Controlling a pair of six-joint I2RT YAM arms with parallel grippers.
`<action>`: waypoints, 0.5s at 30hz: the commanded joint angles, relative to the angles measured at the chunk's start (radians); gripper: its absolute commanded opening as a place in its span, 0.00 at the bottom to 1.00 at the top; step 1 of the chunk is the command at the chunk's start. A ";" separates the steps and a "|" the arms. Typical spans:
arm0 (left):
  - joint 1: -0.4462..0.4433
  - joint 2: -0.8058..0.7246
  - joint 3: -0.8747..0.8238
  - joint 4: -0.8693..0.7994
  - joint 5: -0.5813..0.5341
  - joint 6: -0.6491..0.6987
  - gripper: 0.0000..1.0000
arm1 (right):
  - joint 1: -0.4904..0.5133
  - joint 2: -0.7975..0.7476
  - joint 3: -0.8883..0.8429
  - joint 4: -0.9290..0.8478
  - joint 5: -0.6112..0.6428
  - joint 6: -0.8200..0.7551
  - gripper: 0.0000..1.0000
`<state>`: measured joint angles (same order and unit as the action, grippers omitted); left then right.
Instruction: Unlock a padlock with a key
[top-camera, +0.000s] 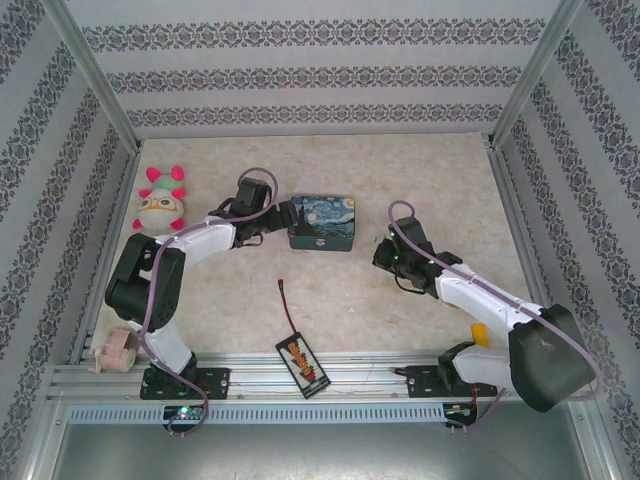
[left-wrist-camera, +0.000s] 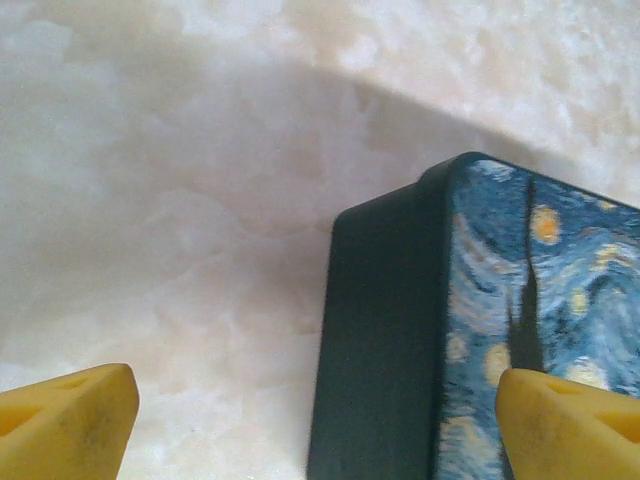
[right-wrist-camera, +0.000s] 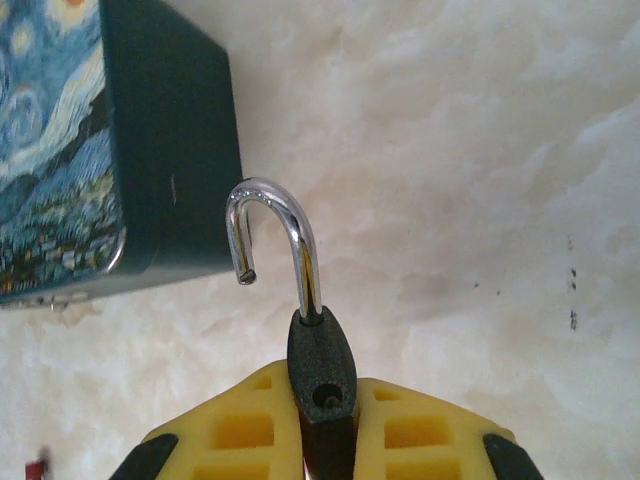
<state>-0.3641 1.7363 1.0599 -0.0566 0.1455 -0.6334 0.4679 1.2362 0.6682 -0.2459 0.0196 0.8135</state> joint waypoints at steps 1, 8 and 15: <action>0.014 -0.026 0.027 -0.011 0.073 -0.014 0.91 | 0.009 0.026 0.074 -0.168 0.037 -0.070 0.00; 0.014 -0.011 -0.016 0.070 0.174 -0.097 0.90 | -0.001 0.149 0.185 -0.260 0.025 -0.125 0.00; 0.005 0.011 -0.060 0.172 0.276 -0.184 0.89 | -0.021 0.348 0.340 -0.359 0.023 -0.201 0.00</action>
<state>-0.3645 1.7370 1.0229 0.0372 0.3584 -0.7582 0.4603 1.5402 0.9478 -0.5293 0.0265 0.6701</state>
